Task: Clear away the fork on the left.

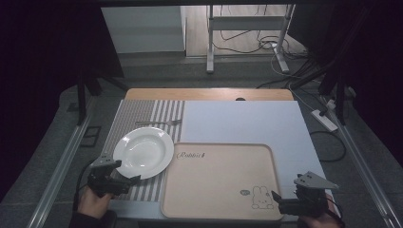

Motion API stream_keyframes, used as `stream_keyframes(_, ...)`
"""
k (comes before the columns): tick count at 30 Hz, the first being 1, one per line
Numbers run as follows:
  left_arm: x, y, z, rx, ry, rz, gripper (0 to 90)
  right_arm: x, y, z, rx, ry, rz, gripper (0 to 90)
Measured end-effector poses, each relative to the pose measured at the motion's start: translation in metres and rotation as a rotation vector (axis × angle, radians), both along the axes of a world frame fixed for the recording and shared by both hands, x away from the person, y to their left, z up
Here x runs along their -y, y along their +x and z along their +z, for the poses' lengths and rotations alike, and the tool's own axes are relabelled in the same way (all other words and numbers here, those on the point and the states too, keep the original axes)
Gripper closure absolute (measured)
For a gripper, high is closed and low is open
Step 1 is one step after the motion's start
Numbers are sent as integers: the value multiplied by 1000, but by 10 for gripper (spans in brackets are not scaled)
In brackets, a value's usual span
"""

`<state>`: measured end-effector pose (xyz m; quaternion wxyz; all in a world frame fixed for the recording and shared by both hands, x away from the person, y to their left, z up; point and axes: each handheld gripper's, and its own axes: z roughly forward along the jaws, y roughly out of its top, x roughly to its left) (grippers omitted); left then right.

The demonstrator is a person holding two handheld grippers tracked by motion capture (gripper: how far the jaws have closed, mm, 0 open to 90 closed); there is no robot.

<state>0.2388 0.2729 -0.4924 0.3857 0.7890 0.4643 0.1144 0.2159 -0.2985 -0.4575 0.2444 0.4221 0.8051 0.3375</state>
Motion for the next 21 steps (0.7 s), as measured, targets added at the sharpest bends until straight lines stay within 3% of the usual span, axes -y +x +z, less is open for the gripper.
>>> stream_keyframes(21,7,48,-1,-21,34,10,0,0,0,0,2,-2,-1,0)
